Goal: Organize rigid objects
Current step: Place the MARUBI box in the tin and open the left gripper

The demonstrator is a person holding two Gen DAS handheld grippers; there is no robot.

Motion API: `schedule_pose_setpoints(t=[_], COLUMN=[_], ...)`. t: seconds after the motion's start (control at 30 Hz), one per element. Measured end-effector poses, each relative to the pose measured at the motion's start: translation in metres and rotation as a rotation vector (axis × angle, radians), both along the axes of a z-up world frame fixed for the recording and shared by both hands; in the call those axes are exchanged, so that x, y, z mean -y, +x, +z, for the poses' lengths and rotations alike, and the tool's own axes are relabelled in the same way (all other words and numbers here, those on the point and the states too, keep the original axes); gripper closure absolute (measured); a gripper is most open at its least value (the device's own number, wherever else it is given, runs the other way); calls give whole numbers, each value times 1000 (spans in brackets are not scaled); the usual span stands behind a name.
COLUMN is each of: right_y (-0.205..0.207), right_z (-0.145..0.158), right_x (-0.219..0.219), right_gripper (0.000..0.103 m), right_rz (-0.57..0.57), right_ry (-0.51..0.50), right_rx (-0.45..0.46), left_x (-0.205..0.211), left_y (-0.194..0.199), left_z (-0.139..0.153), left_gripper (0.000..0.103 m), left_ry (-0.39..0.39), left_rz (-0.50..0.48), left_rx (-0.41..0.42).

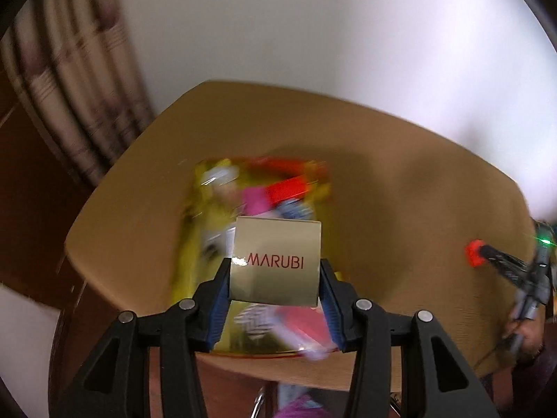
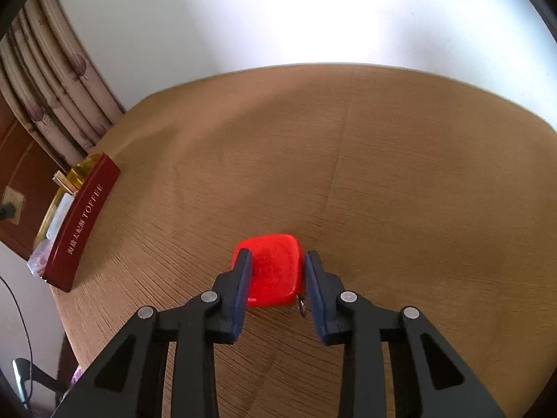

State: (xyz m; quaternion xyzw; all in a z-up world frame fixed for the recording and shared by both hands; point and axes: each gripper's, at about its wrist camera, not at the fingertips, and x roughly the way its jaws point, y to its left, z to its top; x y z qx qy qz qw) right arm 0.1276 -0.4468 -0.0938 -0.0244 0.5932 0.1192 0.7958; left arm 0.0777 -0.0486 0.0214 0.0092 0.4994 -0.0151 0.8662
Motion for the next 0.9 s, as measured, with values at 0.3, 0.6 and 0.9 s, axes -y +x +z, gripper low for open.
schedule_pose_setpoints(t=[0.3,0.6,0.9], right_y=[-1,-4,-2], right_z=[5,-14,-10], right_x=[-2,-35,-34], right_gripper=[25,48,59], right_rz=[-2,130,113], right_ry=[-24,-224,-194], right_rx=[-17,-41,-34], left_x=[-22,-27,-37], left_y=[8,9,12], left_z=[-32,-43,-14], left_gripper=[55,55,53], left_ry=[0,14,38], left_rz=[27,22,38], left_rx=[-35,-47,48])
